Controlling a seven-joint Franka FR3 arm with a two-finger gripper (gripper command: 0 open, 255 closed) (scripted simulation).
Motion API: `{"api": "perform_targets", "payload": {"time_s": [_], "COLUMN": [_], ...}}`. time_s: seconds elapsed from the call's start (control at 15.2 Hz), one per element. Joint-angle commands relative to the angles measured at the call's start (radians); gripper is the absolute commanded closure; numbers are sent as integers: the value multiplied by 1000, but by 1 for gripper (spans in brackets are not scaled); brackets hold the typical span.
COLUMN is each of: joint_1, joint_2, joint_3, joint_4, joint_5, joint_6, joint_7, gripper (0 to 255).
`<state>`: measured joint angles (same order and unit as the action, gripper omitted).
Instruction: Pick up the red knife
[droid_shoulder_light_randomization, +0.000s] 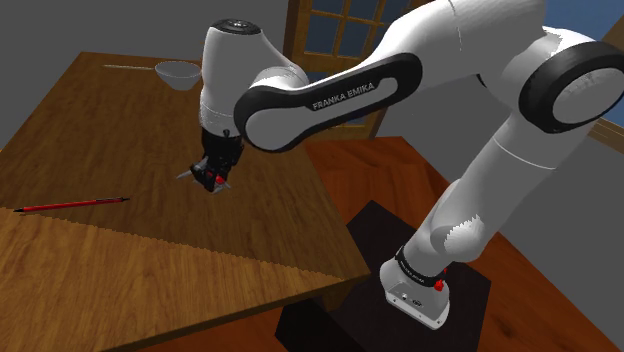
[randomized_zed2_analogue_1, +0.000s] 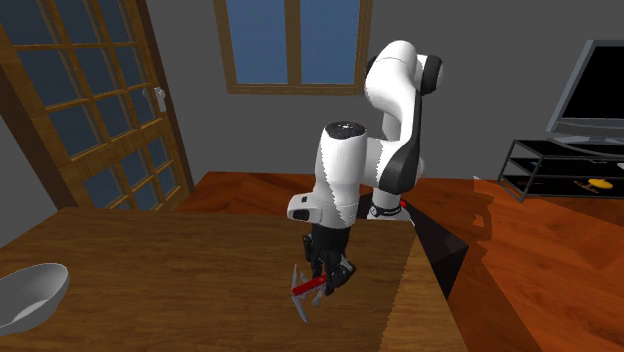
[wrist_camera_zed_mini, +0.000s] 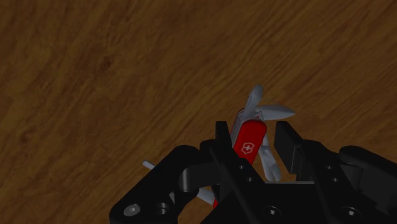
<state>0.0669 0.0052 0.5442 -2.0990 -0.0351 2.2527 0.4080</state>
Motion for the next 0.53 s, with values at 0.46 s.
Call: {"api": "perform_targets", "payload": {"time_s": [0.46], "joint_1": [-2], "joint_2": [-40], "joint_3": [-3], "joint_4": [74], "joint_5": [28], "joint_6": [-108], "joint_7": [-21], "gripper": [255]}}
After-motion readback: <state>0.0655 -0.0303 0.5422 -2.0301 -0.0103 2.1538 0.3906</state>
